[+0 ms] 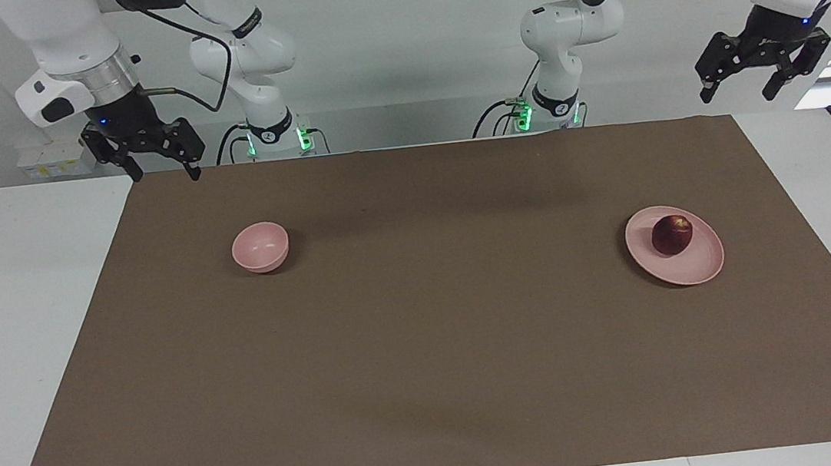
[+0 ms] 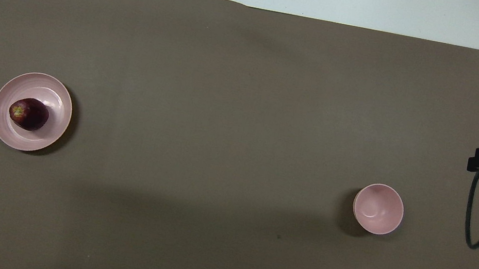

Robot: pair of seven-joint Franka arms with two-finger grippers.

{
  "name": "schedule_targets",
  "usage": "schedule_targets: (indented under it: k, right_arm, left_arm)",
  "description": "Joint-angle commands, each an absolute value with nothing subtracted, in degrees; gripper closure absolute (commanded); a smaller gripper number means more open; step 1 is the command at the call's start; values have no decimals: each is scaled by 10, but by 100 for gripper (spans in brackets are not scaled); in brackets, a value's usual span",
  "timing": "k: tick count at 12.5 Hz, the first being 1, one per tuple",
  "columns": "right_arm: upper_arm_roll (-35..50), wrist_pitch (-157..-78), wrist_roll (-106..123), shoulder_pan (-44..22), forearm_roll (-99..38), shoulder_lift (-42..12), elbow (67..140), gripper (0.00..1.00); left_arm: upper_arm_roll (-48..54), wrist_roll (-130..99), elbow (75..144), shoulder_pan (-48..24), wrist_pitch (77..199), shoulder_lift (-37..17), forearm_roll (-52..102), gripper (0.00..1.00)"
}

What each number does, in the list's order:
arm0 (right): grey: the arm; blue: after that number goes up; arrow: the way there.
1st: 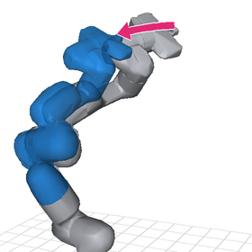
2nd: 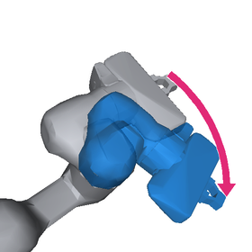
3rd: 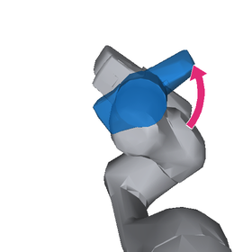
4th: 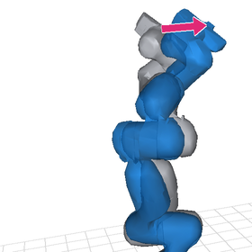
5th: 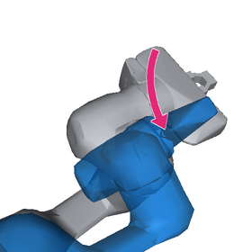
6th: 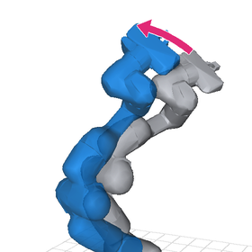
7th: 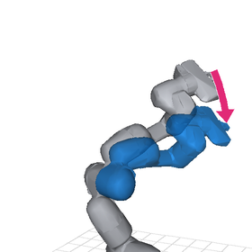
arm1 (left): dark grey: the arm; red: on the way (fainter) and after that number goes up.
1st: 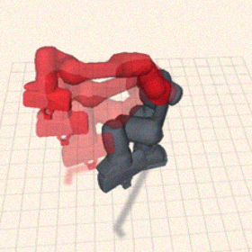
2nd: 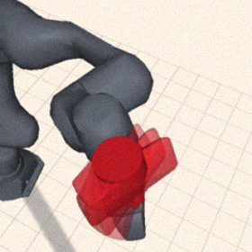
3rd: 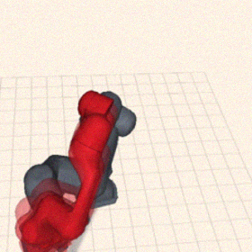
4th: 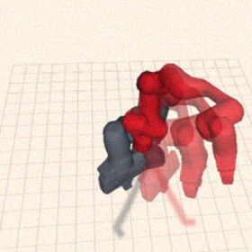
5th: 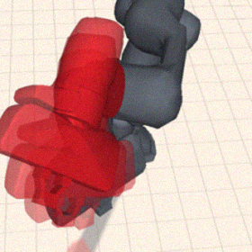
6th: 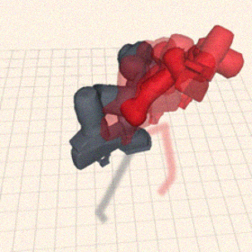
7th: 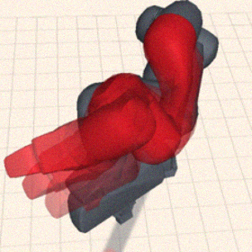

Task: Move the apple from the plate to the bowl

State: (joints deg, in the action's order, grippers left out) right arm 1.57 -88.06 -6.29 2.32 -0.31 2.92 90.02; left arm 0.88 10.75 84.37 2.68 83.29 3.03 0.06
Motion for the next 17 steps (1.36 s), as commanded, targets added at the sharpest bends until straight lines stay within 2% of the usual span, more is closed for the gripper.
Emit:
schedule_targets:
  k: [1,14,17]
  right_arm:
    - [16,-869,-56,24,-14,24,889,0]
    - [21,-847,-56,19,-17,51,927,0]
    - [21,-847,-52,20,-17,55,934,0]
  left_arm:
    - [6,117,843,33,826,33,-1,0]
    - [8,113,848,33,826,40,2,0]
    - [10,122,881,28,832,59,2,0]
